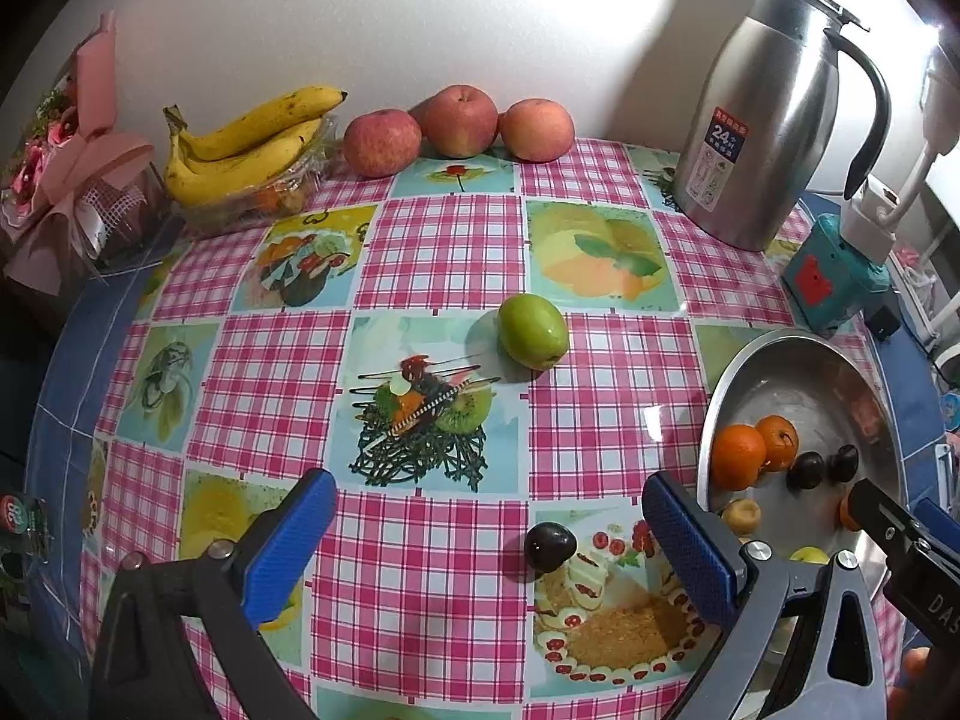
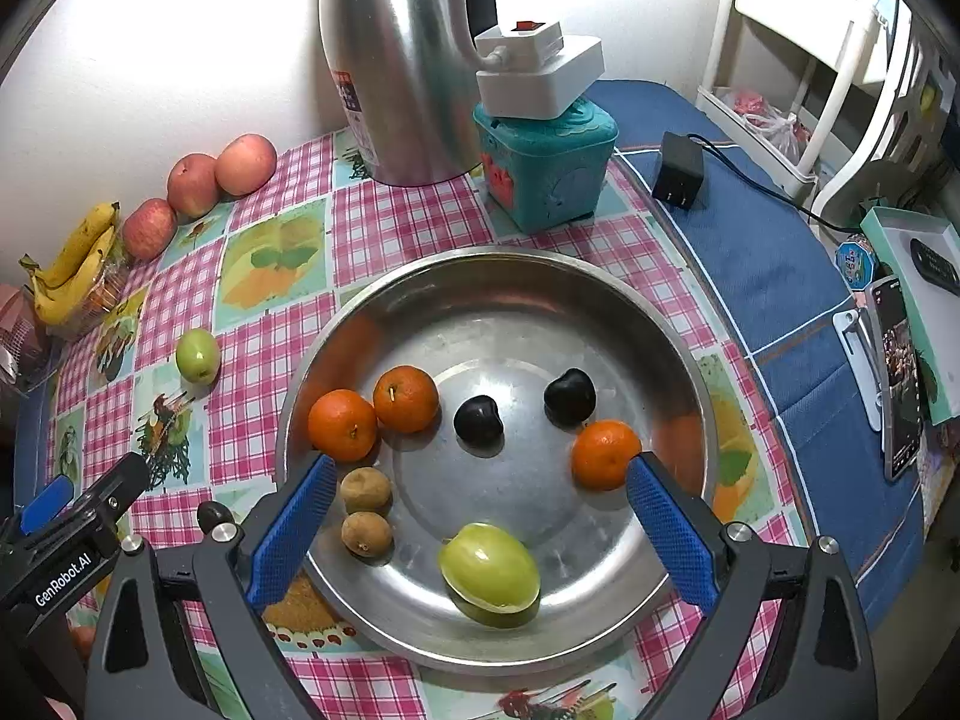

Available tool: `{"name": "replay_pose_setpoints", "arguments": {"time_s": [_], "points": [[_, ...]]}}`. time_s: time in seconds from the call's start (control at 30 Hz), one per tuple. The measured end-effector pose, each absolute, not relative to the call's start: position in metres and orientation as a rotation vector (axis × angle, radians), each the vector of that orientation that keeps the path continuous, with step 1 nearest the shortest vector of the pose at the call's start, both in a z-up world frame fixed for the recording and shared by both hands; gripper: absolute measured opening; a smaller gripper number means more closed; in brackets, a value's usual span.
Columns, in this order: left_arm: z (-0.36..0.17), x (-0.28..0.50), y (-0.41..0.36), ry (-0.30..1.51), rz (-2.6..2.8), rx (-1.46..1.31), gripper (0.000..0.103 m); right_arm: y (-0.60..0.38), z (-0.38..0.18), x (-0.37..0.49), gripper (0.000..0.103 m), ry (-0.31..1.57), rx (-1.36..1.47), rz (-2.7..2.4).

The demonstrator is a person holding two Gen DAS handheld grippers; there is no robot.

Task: Organize fruits
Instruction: 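Lower the right gripper around the last dark plum and close it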

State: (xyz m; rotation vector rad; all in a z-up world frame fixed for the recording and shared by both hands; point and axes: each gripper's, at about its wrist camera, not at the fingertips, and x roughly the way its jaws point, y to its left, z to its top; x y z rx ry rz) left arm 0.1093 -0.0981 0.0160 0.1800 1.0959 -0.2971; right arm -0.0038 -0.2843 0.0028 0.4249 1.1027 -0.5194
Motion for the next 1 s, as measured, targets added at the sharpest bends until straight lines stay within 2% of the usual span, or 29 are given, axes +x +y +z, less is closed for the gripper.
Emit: {"name": "replay_pose_setpoints", "arguments": {"time_s": [0.4, 1.0], "points": [[0.014, 0.113, -0.090, 1.093, -0.290, 0.163, 0.103, -0.279, -0.002, 0.002, 0.097, 1.122, 0.426, -0.501], [0.009, 0.138, -0.020, 1.119, -0.143, 0.063, 0.103, -0.215, -0.020, 0.043, 0.097, 1.188, 0.397, -0.359]]}}
